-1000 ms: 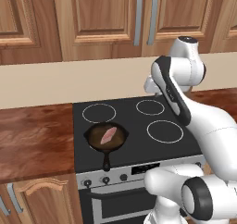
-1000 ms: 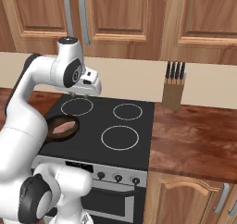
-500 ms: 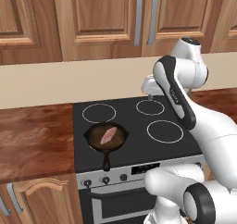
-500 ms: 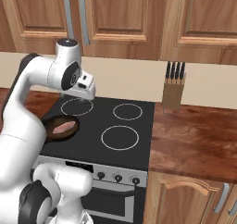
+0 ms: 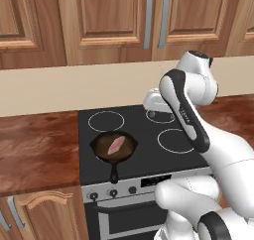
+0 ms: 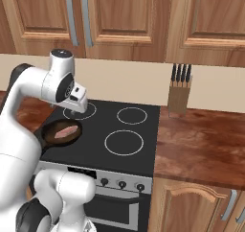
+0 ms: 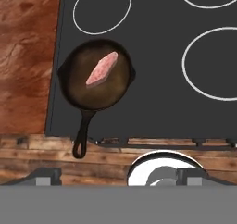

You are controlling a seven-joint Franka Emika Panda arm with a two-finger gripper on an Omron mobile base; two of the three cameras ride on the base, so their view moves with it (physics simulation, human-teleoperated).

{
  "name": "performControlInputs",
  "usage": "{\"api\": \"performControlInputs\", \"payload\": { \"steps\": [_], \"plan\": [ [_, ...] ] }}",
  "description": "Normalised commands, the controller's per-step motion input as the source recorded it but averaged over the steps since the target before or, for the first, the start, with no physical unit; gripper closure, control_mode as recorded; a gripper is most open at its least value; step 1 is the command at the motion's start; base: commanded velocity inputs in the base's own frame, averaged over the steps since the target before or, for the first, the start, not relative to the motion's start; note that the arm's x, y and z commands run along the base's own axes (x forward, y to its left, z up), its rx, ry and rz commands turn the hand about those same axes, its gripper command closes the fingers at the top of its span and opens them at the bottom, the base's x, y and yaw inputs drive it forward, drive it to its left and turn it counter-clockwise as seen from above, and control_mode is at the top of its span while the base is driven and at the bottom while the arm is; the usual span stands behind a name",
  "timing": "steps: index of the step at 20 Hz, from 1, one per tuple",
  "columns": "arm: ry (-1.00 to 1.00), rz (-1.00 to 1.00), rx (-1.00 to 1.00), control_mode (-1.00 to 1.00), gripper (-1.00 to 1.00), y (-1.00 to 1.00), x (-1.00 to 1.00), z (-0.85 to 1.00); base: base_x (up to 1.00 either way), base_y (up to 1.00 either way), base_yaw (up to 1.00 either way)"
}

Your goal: Pick up the pan with the steak in it and place it on the dining table. Then place the steak on the plate.

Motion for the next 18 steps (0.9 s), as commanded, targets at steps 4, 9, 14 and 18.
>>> {"api": "performControlInputs", "payload": {
  "steps": [4, 9, 14, 18],
  "plan": [
    [0.06, 0.00, 0.00, -1.00, -1.00, 0.45, -0.15, -0.30, 0.00, 0.00, 0.00],
    [0.08, 0.00, 0.00, -1.00, -1.00, 0.48, -0.11, -0.36, 0.00, 0.00, 0.00],
    [0.10, 0.00, 0.00, -1.00, -1.00, 0.50, -0.02, -0.46, 0.00, 0.00, 0.00],
    [0.12, 0.00, 0.00, -1.00, -1.00, 0.48, 0.00, -0.54, 0.00, 0.00, 0.00]
  ]
}}
